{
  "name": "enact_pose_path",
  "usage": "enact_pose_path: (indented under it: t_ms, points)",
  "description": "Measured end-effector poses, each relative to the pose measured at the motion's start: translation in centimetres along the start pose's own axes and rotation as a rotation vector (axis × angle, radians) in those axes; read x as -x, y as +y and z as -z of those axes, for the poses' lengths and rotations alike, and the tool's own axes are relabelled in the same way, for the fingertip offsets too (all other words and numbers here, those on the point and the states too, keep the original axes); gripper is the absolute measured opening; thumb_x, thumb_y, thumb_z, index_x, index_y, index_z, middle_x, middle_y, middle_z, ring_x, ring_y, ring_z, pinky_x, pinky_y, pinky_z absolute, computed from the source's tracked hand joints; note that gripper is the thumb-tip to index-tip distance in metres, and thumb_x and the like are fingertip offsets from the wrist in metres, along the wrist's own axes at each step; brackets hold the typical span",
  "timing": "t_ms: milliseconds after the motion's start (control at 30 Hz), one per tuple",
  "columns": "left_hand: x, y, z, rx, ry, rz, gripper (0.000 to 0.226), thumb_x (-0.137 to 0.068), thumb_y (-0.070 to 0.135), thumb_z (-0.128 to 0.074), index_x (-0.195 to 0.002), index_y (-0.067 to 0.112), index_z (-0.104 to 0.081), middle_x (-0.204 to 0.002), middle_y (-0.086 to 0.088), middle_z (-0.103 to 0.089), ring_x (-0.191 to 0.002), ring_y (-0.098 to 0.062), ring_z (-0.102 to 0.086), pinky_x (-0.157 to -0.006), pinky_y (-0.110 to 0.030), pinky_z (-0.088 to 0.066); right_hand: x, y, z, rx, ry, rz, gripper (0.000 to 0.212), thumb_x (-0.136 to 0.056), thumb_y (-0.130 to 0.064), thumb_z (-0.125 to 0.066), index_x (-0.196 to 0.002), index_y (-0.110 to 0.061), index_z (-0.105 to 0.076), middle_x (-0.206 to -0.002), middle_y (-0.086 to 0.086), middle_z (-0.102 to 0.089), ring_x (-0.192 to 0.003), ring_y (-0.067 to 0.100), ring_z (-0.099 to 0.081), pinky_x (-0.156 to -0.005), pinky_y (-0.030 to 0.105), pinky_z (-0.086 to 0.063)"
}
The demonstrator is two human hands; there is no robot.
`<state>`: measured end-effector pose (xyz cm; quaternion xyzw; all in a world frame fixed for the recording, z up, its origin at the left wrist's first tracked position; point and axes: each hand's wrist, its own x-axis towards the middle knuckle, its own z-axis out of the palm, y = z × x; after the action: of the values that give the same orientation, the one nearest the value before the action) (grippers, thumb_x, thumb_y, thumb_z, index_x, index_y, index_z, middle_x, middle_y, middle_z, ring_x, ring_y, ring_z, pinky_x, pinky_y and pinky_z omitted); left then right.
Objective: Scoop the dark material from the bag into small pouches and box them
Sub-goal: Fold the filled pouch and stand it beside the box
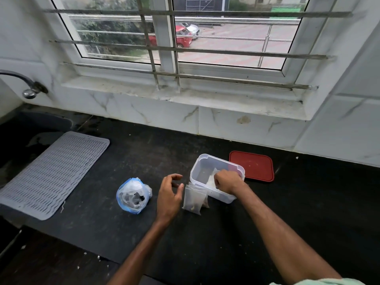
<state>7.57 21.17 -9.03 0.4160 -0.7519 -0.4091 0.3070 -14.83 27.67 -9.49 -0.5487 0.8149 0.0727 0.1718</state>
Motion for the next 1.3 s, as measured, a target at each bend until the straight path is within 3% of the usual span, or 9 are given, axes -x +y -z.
enact_pose_path:
  t_ms: [267, 433, 567, 733, 833, 967, 1100, 1233, 1300]
  points:
    - [1.1, 3.4, -1.7, 0.12, -0.038, 0.093, 0.005, -0.094, 0.025, -0.064, -0.098, 0.022, -0.065, -0.087, 0.007, -0.07, -0.078, -0.005, -0.066, -0.071, -0.029, -0.058, 4.7, -0.1, 2.3, -0.669, 0.416, -0.097, 0.005, -0.082, -0.028, -0.069, -0.083, -0.024, -0.072, -0.078, -0.015, -0.068, -0.075, 0.006, -0.064, -0.07, 0.027, -0.054]
    - [1.0, 6.4, -3.2, 0.132, -0.097, 0.076, 0.016, -0.093, 0.035, -0.064, -0.088, 0.02, -0.066, -0.079, 0.005, -0.071, -0.07, -0.011, -0.066, -0.06, -0.023, -0.052, 7.9, -2.0, 3.3, -0.957, 0.4, 0.006, 0.006, -0.084, -0.026, -0.076, -0.082, -0.022, -0.072, -0.077, -0.013, -0.069, -0.073, 0.004, -0.066, -0.07, 0.023, -0.056]
    - [1.3, 6.5, -3.0, 0.15, -0.109, 0.074, 0.012, -0.095, 0.026, -0.063, -0.089, 0.017, -0.067, -0.077, 0.002, -0.072, -0.065, -0.016, -0.068, -0.049, -0.023, -0.05, 8.4, -2.5, 3.1, -1.008, 0.375, 0.056, 0.007, -0.084, -0.027, -0.077, -0.082, -0.022, -0.071, -0.081, -0.01, -0.07, -0.078, 0.006, -0.067, -0.075, 0.026, -0.058]
    - [0.6, 6.2, -3.1, 0.2, -0.134, 0.097, 0.011, -0.096, 0.018, -0.062, -0.092, 0.009, -0.067, -0.082, -0.005, -0.072, -0.067, -0.019, -0.07, -0.053, -0.036, -0.058, 7.6, -2.4, 3.0, -0.907, 0.394, 0.037, 0.006, -0.087, -0.025, -0.074, -0.086, -0.024, -0.068, -0.083, -0.01, -0.068, -0.078, 0.006, -0.066, -0.077, 0.029, -0.059]
    - [-1.1, 6.5, -3.9, 0.243, -0.145, 0.103, 0.009, -0.095, 0.015, -0.062, -0.095, 0.007, -0.067, -0.084, -0.007, -0.072, -0.069, -0.019, -0.072, -0.058, -0.039, -0.061, 6.9, -2.2, 3.4, -0.79, 0.49, -0.025, 0.005, -0.089, -0.026, -0.07, -0.088, -0.024, -0.066, -0.082, -0.012, -0.065, -0.075, 0.004, -0.064, -0.073, 0.029, -0.059]
    - [-4.0, 7.1, -5.2, 0.228, -0.133, 0.134, 0.009, -0.095, 0.016, -0.063, -0.101, 0.01, -0.066, -0.089, -0.005, -0.071, -0.072, -0.017, -0.072, -0.059, -0.029, -0.061, 6.5, -1.2, 4.4, -0.705, 0.707, -0.178, 0.006, -0.092, -0.025, -0.068, -0.095, -0.021, -0.065, -0.088, -0.008, -0.066, -0.072, 0.003, -0.061, -0.063, 0.015, -0.051]
    - [-6.9, 5.4, -7.1, -0.02, -0.143, 0.172, 0.008, -0.094, 0.021, -0.065, -0.099, 0.015, -0.067, -0.089, -0.003, -0.072, -0.071, -0.013, -0.07, -0.066, -0.032, -0.062, 6.9, -0.5, 5.2, -0.63, 0.781, -0.284, 0.01, -0.093, -0.026, -0.067, -0.097, -0.018, -0.064, -0.091, -0.004, -0.07, -0.073, 0.005, -0.062, -0.061, 0.012, -0.044]
    - [-7.6, 3.9, -7.9, -0.523, -0.207, -0.096, 0.012, -0.097, 0.024, -0.056, -0.099, 0.018, -0.066, -0.09, 0.0, -0.071, -0.08, -0.019, -0.069, -0.073, -0.036, -0.059, 7.1, -0.6, 5.4, -0.54, 0.744, -0.324, 0.009, -0.092, -0.027, -0.066, -0.094, -0.019, -0.064, -0.089, -0.005, -0.071, -0.07, 0.004, -0.057, -0.055, 0.004, -0.027]
    - [-7.8, 4.0, -8.4, -0.769, -0.355, -0.238, 0.018, -0.098, 0.015, -0.045, -0.106, 0.014, -0.062, -0.1, -0.004, -0.07, -0.091, -0.025, -0.068, -0.078, -0.036, -0.054, 7.1, -0.9, 5.2, -0.516, 0.717, -0.338, 0.008, -0.092, -0.027, -0.065, -0.093, -0.019, -0.064, -0.089, -0.005, -0.07, -0.07, 0.006, -0.06, -0.054, 0.008, -0.034]
